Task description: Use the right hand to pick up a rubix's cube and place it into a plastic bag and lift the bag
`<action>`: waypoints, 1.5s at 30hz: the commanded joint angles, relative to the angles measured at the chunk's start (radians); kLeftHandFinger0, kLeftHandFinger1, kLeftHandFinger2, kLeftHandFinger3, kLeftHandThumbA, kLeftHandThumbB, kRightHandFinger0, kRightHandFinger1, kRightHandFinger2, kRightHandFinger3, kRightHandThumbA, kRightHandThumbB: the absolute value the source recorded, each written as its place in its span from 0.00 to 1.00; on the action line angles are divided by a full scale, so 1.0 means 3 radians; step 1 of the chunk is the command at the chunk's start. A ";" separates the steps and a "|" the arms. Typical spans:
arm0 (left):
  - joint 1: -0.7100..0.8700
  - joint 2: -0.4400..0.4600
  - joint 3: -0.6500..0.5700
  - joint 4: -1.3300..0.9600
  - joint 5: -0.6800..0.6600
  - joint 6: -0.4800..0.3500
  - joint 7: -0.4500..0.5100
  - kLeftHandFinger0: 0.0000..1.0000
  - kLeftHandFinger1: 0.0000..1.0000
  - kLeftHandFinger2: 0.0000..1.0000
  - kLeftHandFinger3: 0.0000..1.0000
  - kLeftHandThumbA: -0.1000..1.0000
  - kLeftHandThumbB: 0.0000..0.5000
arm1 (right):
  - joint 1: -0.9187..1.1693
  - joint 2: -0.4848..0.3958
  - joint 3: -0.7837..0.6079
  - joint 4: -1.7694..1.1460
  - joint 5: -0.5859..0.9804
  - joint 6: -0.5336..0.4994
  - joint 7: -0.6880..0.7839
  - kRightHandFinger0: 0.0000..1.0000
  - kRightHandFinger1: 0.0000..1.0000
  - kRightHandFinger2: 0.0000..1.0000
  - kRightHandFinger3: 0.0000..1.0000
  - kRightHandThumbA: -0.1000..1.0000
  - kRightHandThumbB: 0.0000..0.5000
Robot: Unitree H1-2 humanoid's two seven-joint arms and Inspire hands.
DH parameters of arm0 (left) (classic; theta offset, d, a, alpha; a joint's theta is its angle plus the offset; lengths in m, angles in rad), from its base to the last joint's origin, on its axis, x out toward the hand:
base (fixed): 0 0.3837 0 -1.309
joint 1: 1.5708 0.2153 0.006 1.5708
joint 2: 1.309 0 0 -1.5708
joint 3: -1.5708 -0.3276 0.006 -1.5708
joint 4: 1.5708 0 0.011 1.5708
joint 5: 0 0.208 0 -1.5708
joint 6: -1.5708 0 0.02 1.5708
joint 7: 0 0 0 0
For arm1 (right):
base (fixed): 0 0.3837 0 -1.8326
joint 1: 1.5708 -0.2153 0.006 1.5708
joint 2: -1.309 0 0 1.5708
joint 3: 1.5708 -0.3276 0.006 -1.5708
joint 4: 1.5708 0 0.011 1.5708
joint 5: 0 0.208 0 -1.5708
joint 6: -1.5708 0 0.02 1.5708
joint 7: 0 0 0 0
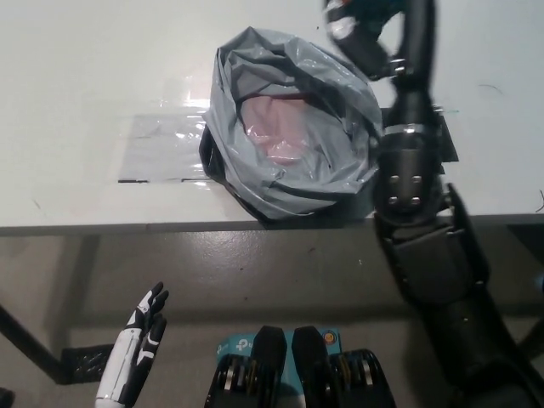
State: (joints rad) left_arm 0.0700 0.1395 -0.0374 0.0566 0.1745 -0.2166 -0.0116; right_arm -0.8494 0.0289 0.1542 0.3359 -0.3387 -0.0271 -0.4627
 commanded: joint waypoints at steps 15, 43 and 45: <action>-0.0054 0.0015 -0.0006 -0.0127 0.0010 -0.0083 0.0002 1.00 1.00 1.00 1.00 1.00 0.40 | -0.0775 -0.0028 0.0483 0.1833 -0.0513 -0.0278 -0.0137 0.05 0.44 0.86 0.89 0.03 0.43; -0.0086 0.0016 0.0000 -0.0052 -0.0005 -0.0160 0.0015 1.00 1.00 1.00 1.00 1.00 0.41 | -0.0651 -0.0500 0.0185 0.0091 -0.0433 -0.0179 0.0536 1.00 1.00 1.00 1.00 0.97 1.00; -0.0083 0.0016 -0.0002 -0.0050 0.0005 -0.0164 0.0017 1.00 1.00 1.00 1.00 1.00 0.42 | -0.0647 -0.0570 0.0121 0.0024 -0.0467 -0.0142 0.0539 1.00 1.00 1.00 1.00 0.96 1.00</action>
State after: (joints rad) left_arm 0.0513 0.1392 -0.0375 0.0531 0.1724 -0.2285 -0.0117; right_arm -0.9965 -0.0889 0.2497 0.4441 -0.4500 -0.0714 -0.2710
